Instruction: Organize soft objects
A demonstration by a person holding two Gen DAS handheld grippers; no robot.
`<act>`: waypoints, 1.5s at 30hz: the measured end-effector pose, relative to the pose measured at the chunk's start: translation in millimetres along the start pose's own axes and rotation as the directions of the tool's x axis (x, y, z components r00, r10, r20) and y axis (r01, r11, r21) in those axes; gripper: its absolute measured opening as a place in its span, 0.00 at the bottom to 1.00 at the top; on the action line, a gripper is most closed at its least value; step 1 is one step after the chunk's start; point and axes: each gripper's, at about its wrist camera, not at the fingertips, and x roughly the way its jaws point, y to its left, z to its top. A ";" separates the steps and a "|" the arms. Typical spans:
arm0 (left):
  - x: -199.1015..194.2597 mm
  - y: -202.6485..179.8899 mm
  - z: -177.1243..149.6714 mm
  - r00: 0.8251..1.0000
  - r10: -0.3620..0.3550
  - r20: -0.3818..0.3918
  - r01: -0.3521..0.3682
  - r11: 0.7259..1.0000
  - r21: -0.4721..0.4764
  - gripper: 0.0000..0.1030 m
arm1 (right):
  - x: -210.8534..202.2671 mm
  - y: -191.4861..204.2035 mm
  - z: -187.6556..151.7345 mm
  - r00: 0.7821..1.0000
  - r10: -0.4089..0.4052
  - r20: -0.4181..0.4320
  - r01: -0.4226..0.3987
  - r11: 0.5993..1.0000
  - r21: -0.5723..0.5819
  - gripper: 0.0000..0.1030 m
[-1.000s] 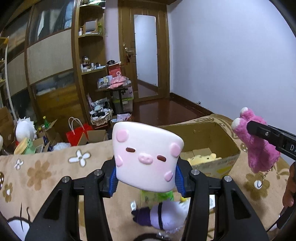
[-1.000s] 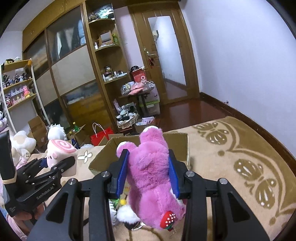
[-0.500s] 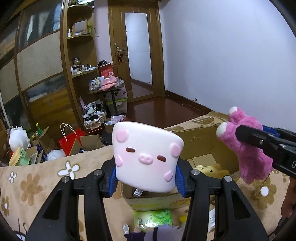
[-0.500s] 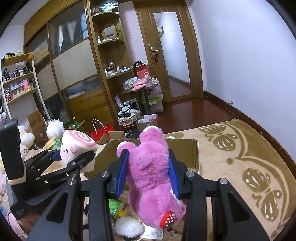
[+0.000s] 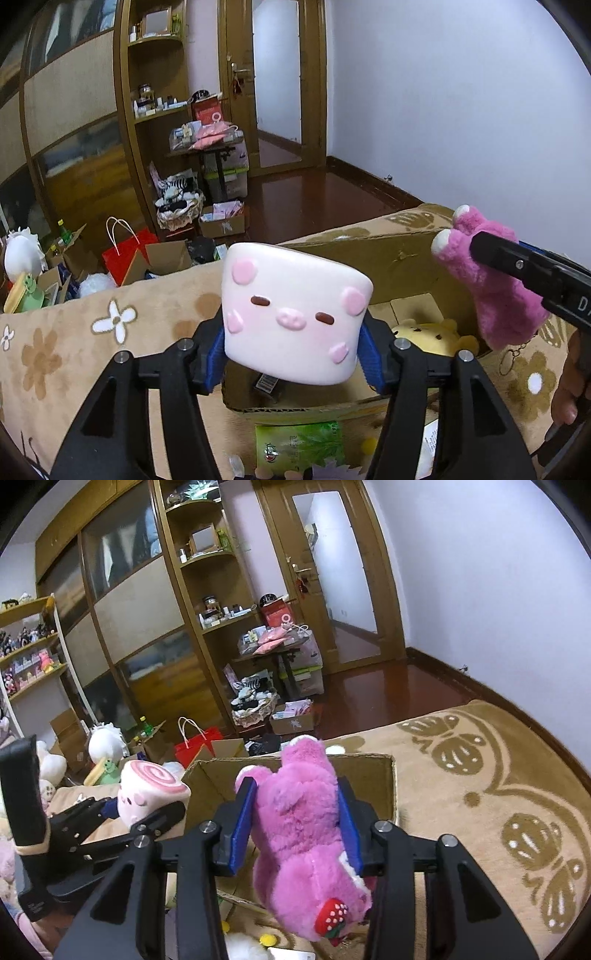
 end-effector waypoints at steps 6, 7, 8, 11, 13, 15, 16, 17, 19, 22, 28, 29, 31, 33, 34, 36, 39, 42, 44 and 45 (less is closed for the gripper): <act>7.2 4.6 -1.8 1.000 0.006 -0.029 -0.007 1.000 -0.018 0.63 | 3.2 -3.6 -1.1 1.000 0.011 -0.007 -0.011 1.000 0.015 0.47; 7.6 6.0 -1.6 1.000 0.000 -0.031 -0.001 1.000 -0.025 0.64 | 3.5 -4.5 -1.2 1.000 0.012 -0.006 -0.012 1.000 0.020 0.50; 7.4 7.7 -1.5 0.999 -0.005 -0.033 0.004 0.999 -0.032 0.65 | 3.1 -5.1 -1.4 1.000 0.014 -0.003 -0.014 1.000 0.026 0.53; 6.2 11.4 -1.6 0.999 -0.014 -0.046 0.012 0.999 -0.044 0.67 | 1.1 -5.1 -1.1 1.000 0.011 0.001 -0.011 0.999 0.036 0.57; 3.3 14.3 -2.2 0.999 -0.006 -0.046 0.003 0.999 -0.049 0.68 | -1.4 -5.0 -0.8 1.000 0.010 0.003 -0.010 0.999 0.041 0.60; -0.3 16.5 -2.3 0.999 -0.008 -0.044 0.005 0.998 -0.057 0.71 | -5.8 -4.9 -0.5 1.000 0.007 0.006 -0.008 0.998 0.056 0.68; -3.1 16.9 -2.0 0.999 -0.006 -0.037 0.004 0.998 -0.060 0.77 | -8.6 -4.1 0.1 1.000 0.009 0.006 -0.010 0.998 0.063 0.72; -5.7 17.1 -1.4 1.000 -0.004 -0.026 0.002 0.998 -0.059 0.82 | -10.8 -3.4 0.5 1.000 0.012 0.005 -0.012 0.998 0.063 0.73; -12.6 15.9 1.0 1.000 -0.013 0.003 0.013 0.999 -0.047 0.86 | -17.3 -0.8 1.4 1.000 0.014 0.004 -0.015 0.999 0.048 0.77; -20.4 12.9 2.8 1.000 -0.008 0.018 0.009 0.999 -0.033 0.87 | -24.0 3.9 1.3 1.000 0.010 0.004 -0.010 0.999 0.032 0.80; -29.4 14.7 0.6 1.000 -0.011 0.011 0.011 0.999 -0.050 0.87 | -36.3 8.0 -3.5 1.000 0.013 -0.008 -0.012 0.999 0.035 0.85; -31.0 15.1 -0.6 1.000 -0.006 0.007 0.006 0.999 -0.052 0.87 | -39.1 8.3 -5.5 1.000 0.012 -0.010 -0.011 0.999 0.038 0.85; -35.3 16.1 -5.0 1.000 0.002 -0.009 -0.002 0.999 -0.051 0.87 | -43.3 8.3 -9.5 1.000 0.007 -0.018 -0.006 0.999 0.043 0.86; -39.8 16.9 -9.0 1.000 0.005 -0.028 -0.006 0.999 -0.042 0.88 | -46.5 5.9 -13.7 1.000 0.009 -0.030 -0.007 0.999 0.054 0.89; -42.4 17.3 -10.9 0.999 0.008 -0.036 -0.010 0.999 -0.041 0.89 | -48.3 5.6 -15.6 0.999 0.008 -0.034 -0.006 0.998 0.061 0.89; -48.8 18.7 -15.2 0.999 0.011 -0.044 -0.012 0.999 -0.045 0.93 | -51.6 4.3 -18.5 0.999 0.009 -0.041 -0.006 0.998 0.067 0.89; -60.6 19.7 -23.4 0.999 0.012 -0.052 -0.015 0.999 -0.048 0.94 | -56.5 4.2 -22.6 0.999 0.009 -0.052 -0.006 0.997 0.072 0.90; -70.9 19.1 -33.2 0.997 0.012 -0.081 -0.016 0.999 -0.045 0.94 | -60.7 6.0 -27.1 0.998 0.010 -0.067 -0.005 0.997 0.075 0.90; -75.5 20.4 -37.4 0.995 0.012 -0.099 -0.016 0.999 -0.046 0.94 | -62.7 7.2 -30.8 0.997 0.008 -0.076 -0.003 0.997 0.072 0.90; -78.4 20.1 -40.1 0.994 0.010 -0.109 -0.015 0.999 -0.046 0.94 | -63.4 7.8 -32.4 0.997 0.008 -0.080 -0.003 0.998 0.070 0.90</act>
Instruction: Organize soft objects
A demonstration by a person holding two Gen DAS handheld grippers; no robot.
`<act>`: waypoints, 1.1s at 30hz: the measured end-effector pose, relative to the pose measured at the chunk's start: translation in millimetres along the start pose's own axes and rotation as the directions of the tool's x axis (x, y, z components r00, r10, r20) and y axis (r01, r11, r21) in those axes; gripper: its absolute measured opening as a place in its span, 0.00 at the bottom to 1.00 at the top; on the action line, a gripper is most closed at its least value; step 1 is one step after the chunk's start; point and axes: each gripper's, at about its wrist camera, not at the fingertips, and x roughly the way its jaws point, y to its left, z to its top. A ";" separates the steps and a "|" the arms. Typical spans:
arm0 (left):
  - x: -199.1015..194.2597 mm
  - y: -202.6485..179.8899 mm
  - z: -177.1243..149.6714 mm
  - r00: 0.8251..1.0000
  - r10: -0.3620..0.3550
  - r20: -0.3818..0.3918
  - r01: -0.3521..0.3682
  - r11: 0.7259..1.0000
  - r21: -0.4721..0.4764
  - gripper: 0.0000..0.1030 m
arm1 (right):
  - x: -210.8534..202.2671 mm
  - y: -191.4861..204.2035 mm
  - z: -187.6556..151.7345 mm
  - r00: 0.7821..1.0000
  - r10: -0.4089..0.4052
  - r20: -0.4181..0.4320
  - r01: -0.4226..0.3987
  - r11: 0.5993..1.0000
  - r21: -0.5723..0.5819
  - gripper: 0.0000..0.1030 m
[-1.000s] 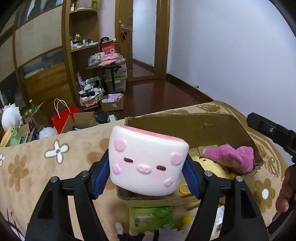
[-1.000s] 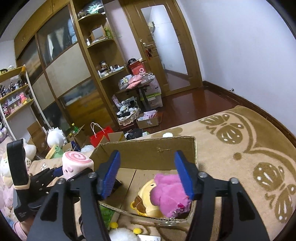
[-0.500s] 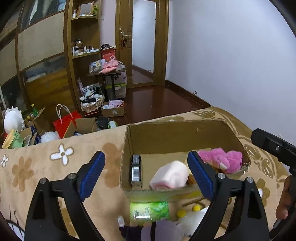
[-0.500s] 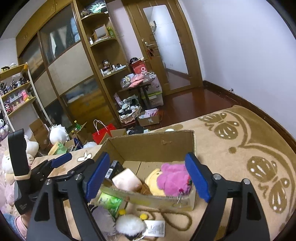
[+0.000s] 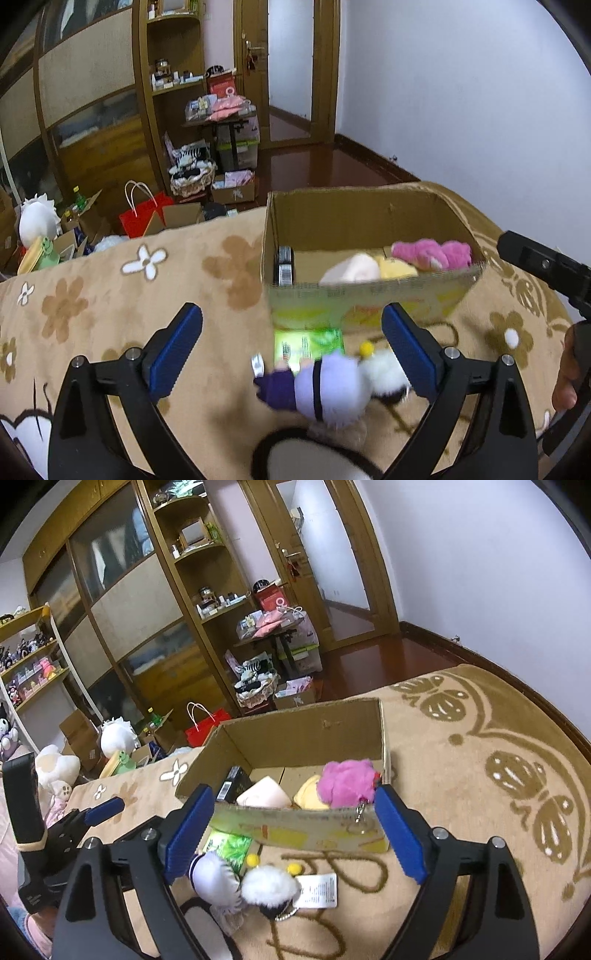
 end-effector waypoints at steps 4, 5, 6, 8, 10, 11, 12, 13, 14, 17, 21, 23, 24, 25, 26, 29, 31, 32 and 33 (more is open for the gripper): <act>-7.5 -1.0 -9.1 1.000 0.003 -0.022 -0.003 1.000 0.001 0.94 | -0.1 3.1 -6.6 1.000 -0.002 -0.022 0.002 1.000 -0.009 0.90; -8.2 -0.9 -11.9 1.000 0.004 -0.029 -0.004 1.000 0.001 0.95 | 0.2 4.0 -8.5 1.000 -0.001 -0.028 0.001 1.000 -0.010 0.90; -8.2 -1.2 -14.7 0.999 0.004 -0.039 -0.004 1.000 0.002 0.95 | 0.2 4.3 -10.4 0.999 -0.001 -0.033 0.000 1.000 -0.011 0.90; -6.8 -1.7 -20.0 0.998 0.004 -0.058 -0.004 1.000 0.003 0.95 | 1.6 4.9 -13.3 0.999 -0.001 -0.046 0.001 1.000 -0.012 0.95; -6.3 -2.9 -25.3 0.998 0.003 -0.067 -0.003 1.000 0.006 0.95 | 2.3 4.5 -16.4 0.999 0.000 -0.046 0.000 1.000 -0.005 0.99; -5.4 -3.8 -27.1 0.998 0.001 -0.070 0.000 1.000 0.008 0.95 | 3.0 4.2 -17.2 0.999 0.003 -0.049 -0.003 1.000 -0.002 0.99; -4.3 -5.4 -29.7 0.997 0.000 -0.072 0.001 1.000 0.013 0.95 | 4.4 4.1 -18.2 0.999 0.005 -0.054 -0.005 1.000 0.001 0.99; -2.4 -7.6 -31.8 0.997 0.000 -0.074 0.001 1.000 0.018 0.95 | 6.8 3.6 -19.3 0.998 0.005 -0.063 -0.005 1.000 0.004 0.99; -0.2 -9.4 -33.0 0.997 0.000 -0.078 0.002 1.000 0.024 0.95 | 8.3 3.6 -20.8 0.998 0.004 -0.068 -0.004 1.000 0.004 0.99; 8.5 -15.9 -36.5 0.995 -0.011 -0.095 0.016 0.999 0.046 0.95 | 15.4 3.5 -24.6 0.996 -0.005 -0.093 0.005 1.000 0.002 1.00; 22.6 -21.9 -39.0 0.991 -0.015 -0.135 0.024 0.998 0.066 0.95 | 28.1 -0.1 -30.9 0.991 -0.010 -0.131 0.012 1.000 0.013 1.00; 28.6 -22.1 -41.0 0.988 -0.022 -0.151 0.031 0.997 0.063 0.95 | 36.9 -3.2 -33.9 0.987 -0.007 -0.158 0.011 1.000 0.027 1.00; 31.1 -22.5 -41.3 0.987 -0.022 -0.158 0.033 0.997 0.065 0.95 | 41.6 -5.0 -35.5 0.985 -0.004 -0.173 0.011 0.999 0.036 1.00; 34.4 -23.2 -42.1 0.986 -0.022 -0.166 0.033 0.997 0.065 0.95 | 46.2 -6.8 -37.8 0.983 0.001 -0.185 0.008 0.999 0.044 1.00; 37.3 -23.4 -42.9 0.984 -0.026 -0.176 0.038 0.997 0.063 0.95 | 49.7 -8.1 -39.0 0.981 0.006 -0.195 0.004 0.999 0.053 1.00; 46.9 -22.5 -44.8 0.976 -0.055 -0.213 0.063 0.998 0.032 0.95 | 60.6 -10.3 -41.8 0.975 0.025 -0.221 -0.008 0.997 0.075 1.00; 53.2 -24.6 -46.5 0.973 -0.048 -0.224 0.057 0.998 0.034 0.95 | 67.5 -10.1 -43.3 0.972 0.032 -0.234 -0.014 0.997 0.082 1.00; 56.0 -25.8 -47.4 0.972 -0.046 -0.230 0.056 0.998 0.039 0.95 | 69.5 -10.0 -44.5 0.971 0.035 -0.238 -0.016 0.996 0.084 1.00; 59.6 -27.1 -47.9 0.970 -0.044 -0.239 0.056 0.997 0.043 0.95 | 72.0 -10.1 -45.4 0.970 0.035 -0.242 -0.014 0.996 0.086 1.00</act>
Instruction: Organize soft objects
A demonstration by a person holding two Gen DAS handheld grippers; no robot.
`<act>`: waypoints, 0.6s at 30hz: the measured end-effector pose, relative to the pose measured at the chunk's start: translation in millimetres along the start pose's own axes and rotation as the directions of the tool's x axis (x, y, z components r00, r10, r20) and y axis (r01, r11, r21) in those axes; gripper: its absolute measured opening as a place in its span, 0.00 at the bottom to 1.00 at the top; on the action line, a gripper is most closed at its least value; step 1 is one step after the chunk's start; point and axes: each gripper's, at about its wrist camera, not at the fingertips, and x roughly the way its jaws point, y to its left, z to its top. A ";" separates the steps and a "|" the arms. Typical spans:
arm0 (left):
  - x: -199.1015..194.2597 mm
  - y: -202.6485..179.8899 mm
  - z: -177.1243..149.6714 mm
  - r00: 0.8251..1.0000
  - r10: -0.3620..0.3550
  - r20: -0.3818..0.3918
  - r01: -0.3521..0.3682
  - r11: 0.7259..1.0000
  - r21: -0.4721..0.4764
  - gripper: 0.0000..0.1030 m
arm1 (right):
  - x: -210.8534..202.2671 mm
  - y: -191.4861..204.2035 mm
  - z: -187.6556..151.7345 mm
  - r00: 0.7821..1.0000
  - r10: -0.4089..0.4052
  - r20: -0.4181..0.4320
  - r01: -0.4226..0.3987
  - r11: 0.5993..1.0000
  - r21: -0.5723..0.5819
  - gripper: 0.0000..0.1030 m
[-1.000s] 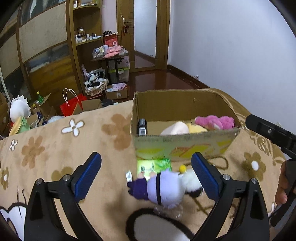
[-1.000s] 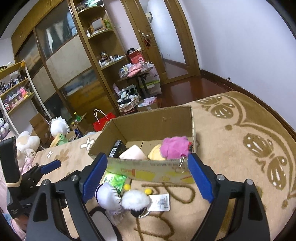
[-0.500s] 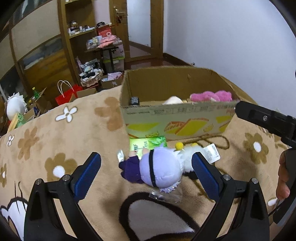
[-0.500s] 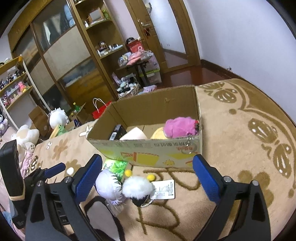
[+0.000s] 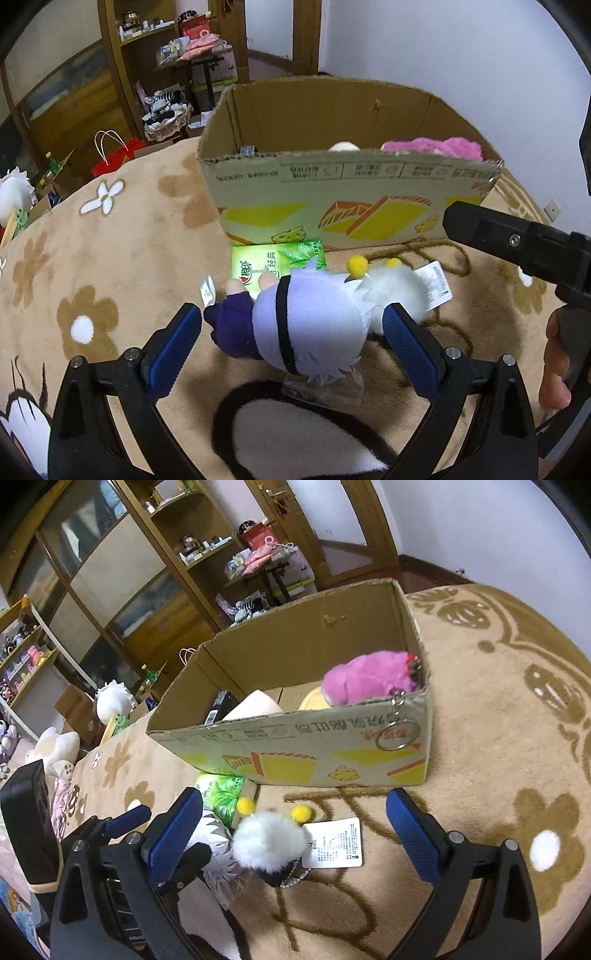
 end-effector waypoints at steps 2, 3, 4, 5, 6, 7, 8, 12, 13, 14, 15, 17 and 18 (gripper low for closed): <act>5.1 -1.3 0.3 1.000 0.001 -0.013 -0.001 1.000 0.002 0.95 | 5.9 0.1 0.5 1.000 -0.004 -0.010 0.004 1.000 0.000 1.00; 8.4 -2.4 0.2 1.000 0.003 -0.021 -0.003 1.000 0.005 0.95 | 8.1 0.2 0.2 1.000 -0.006 -0.014 0.006 1.000 -0.002 1.00; 10.3 -2.8 -0.1 1.000 0.004 -0.024 -0.004 1.000 0.008 0.95 | 10.9 0.2 0.0 1.000 -0.009 -0.018 0.009 1.000 -0.004 1.00; 12.1 -3.7 0.2 1.000 0.007 -0.028 -0.006 1.000 0.010 0.95 | 13.2 0.7 -0.1 1.000 -0.009 -0.023 0.009 1.000 -0.004 1.00; 13.9 -4.7 0.4 0.999 0.009 -0.032 -0.009 1.000 0.014 0.95 | 14.9 0.3 -0.2 1.000 -0.008 -0.028 0.008 1.000 -0.003 1.00; 15.6 -5.9 0.6 0.999 0.011 -0.036 -0.011 1.000 0.019 0.95 | 18.3 1.1 -0.5 0.999 -0.009 -0.035 0.009 1.000 -0.001 1.00; 16.8 -6.6 0.6 0.999 0.016 -0.038 -0.015 1.000 0.023 0.95 | 20.5 0.1 -0.6 0.999 -0.010 -0.040 0.010 1.000 0.000 1.00; 24.6 -7.4 0.8 0.997 0.050 -0.056 -0.048 0.998 0.036 0.95 | 31.3 0.6 -5.1 0.997 -0.003 -0.075 0.003 1.000 0.005 1.00; 27.0 -7.3 0.9 0.996 0.056 -0.064 -0.053 0.998 0.037 0.95 | 33.8 1.8 -6.2 0.996 0.000 -0.085 0.001 1.000 0.004 1.00; 28.6 -7.2 0.7 0.996 0.062 -0.069 -0.059 0.997 0.041 0.95 | 36.5 2.2 -7.7 0.996 0.001 -0.094 -0.001 1.000 0.002 1.00; 29.4 -6.6 0.7 0.995 0.066 -0.068 -0.063 0.997 0.043 0.95 | 39.6 4.1 -9.0 0.994 0.003 -0.105 -0.003 1.000 -0.003 1.00; 31.2 -6.6 0.5 0.996 0.066 -0.064 -0.063 0.997 0.047 0.95 | 42.2 5.2 -10.8 0.992 0.013 -0.125 -0.015 1.000 -0.015 1.00; 32.3 -6.4 0.6 0.996 0.066 -0.065 -0.063 0.997 0.046 0.95 | 44.8 5.8 -12.1 0.990 0.025 -0.136 -0.027 1.000 -0.015 1.00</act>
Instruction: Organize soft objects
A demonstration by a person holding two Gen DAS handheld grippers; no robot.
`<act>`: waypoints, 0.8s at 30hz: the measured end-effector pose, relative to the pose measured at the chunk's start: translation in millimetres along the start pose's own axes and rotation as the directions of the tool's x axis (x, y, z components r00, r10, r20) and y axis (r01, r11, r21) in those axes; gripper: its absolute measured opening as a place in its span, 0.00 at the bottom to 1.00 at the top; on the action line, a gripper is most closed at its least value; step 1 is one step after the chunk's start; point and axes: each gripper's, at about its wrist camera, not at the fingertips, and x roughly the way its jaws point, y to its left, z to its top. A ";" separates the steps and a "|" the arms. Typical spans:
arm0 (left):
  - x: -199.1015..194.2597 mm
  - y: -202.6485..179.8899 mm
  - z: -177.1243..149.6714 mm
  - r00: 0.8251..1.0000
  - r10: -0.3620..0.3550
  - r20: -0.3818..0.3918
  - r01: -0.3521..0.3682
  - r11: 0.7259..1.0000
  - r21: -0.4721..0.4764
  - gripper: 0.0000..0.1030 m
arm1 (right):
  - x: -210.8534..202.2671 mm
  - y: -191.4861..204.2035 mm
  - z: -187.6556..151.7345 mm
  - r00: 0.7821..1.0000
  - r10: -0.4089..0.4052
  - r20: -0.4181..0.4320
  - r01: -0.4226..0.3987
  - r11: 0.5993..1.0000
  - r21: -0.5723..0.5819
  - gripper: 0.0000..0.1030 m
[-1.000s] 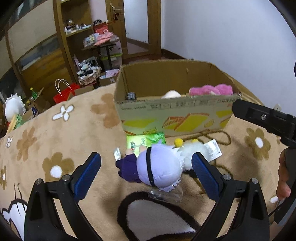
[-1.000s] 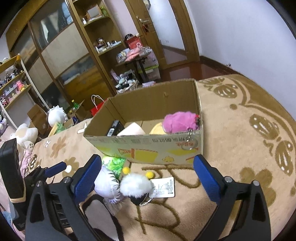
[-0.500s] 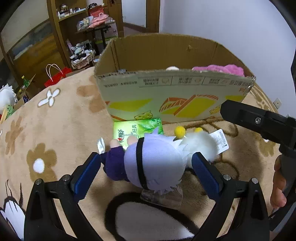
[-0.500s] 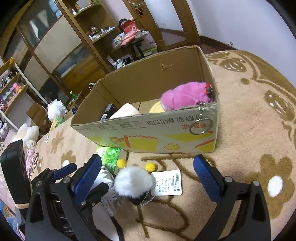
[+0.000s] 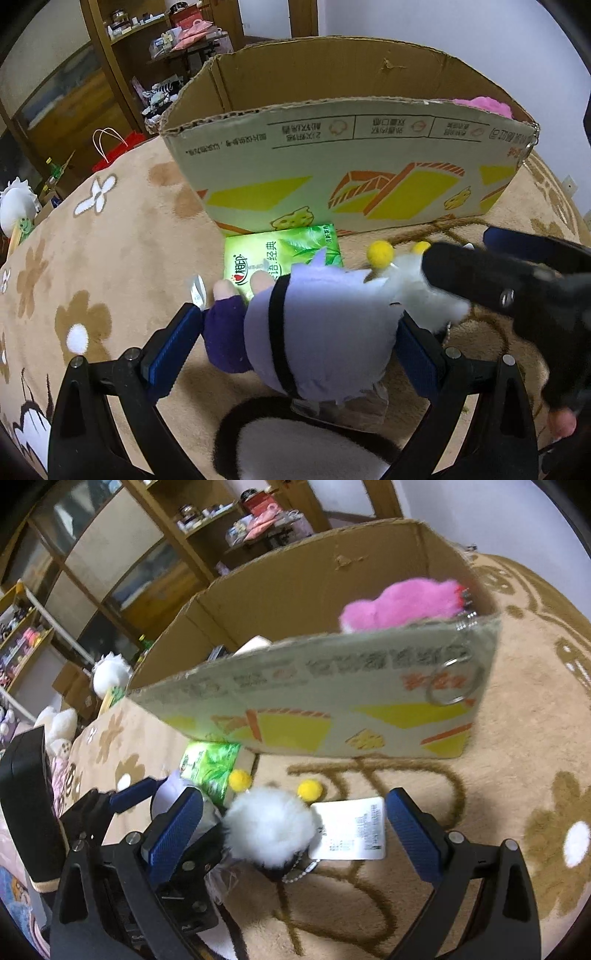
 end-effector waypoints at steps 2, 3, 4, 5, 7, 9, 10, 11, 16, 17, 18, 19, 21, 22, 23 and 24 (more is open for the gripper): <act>2.5 0.9 -0.1 1.000 0.009 -0.005 -0.009 1.000 -0.007 0.88 | 5.3 0.4 -1.7 0.999 0.022 -0.025 -0.022 1.000 0.001 1.00; 3.5 2.2 -0.3 1.000 0.011 -0.009 -0.011 1.000 -0.012 0.88 | 7.8 1.5 -2.9 0.999 0.026 -0.032 -0.026 1.000 0.000 1.00; 3.8 3.7 -0.3 1.000 0.003 -0.009 -0.003 1.000 -0.019 0.88 | 10.7 2.8 -4.1 0.999 0.030 -0.041 -0.030 1.000 -0.005 0.96; 3.1 5.1 -0.2 1.000 -0.003 -0.008 0.002 1.000 -0.022 0.87 | 13.0 3.7 -4.7 0.998 0.035 -0.052 -0.035 0.999 -0.007 0.89; 1.8 7.0 0.0 1.000 -0.012 -0.007 0.012 1.000 -0.027 0.86 | 18.0 4.1 -6.7 0.996 0.048 -0.078 -0.048 0.999 -0.003 0.81; -0.2 8.1 -1.1 1.000 -0.017 -0.006 0.017 0.999 -0.028 0.86 | 21.8 5.5 -8.7 0.994 0.059 -0.094 -0.060 0.998 -0.006 0.73; -1.5 8.0 -1.8 1.000 -0.020 -0.006 0.020 0.999 -0.028 0.86 | 23.5 6.5 -9.7 0.993 0.058 -0.100 -0.059 0.998 -0.011 0.67; -2.6 8.4 -2.1 1.000 -0.022 -0.005 0.022 0.999 -0.027 0.85 | 25.3 7.8 -10.7 0.993 0.057 -0.107 -0.060 0.998 -0.018 0.62; -7.8 6.6 -4.1 1.000 -0.025 -0.005 0.025 1.000 -0.010 0.81 | 32.3 13.1 -13.2 0.990 0.057 -0.129 -0.060 0.998 -0.021 0.56; -8.5 6.3 -4.7 1.000 -0.026 -0.004 0.026 1.000 -0.009 0.80 | 32.8 12.8 -13.3 0.990 0.059 -0.129 -0.061 0.998 -0.016 0.55; -9.1 5.9 -5.0 1.000 -0.026 -0.004 0.026 1.000 -0.009 0.79 | 33.5 12.7 -13.4 0.990 0.060 -0.129 -0.062 0.998 -0.013 0.55; -9.7 5.7 -5.2 1.000 -0.027 -0.004 0.027 1.000 -0.011 0.78 | 34.0 12.0 -13.1 0.990 0.059 -0.130 -0.061 0.998 -0.009 0.50; -11.2 6.0 -5.5 1.000 -0.031 -0.004 0.030 0.999 -0.013 0.77 | 35.0 9.8 -13.1 0.989 0.055 -0.135 -0.056 0.998 -0.002 0.39; -11.5 7.0 -5.8 1.000 -0.030 -0.004 0.030 0.999 -0.013 0.76 | 36.0 7.8 -13.3 0.988 0.058 -0.142 -0.058 0.998 0.005 0.35; -12.0 7.3 -6.1 1.000 -0.030 -0.006 0.030 0.999 -0.014 0.75 | 35.0 4.2 -13.1 0.987 0.062 -0.146 -0.061 0.998 0.009 0.34; -12.6 7.9 -6.3 1.000 -0.031 -0.006 0.031 0.999 -0.014 0.75 | 35.6 3.8 -13.5 0.987 0.063 -0.148 -0.062 0.998 0.011 0.32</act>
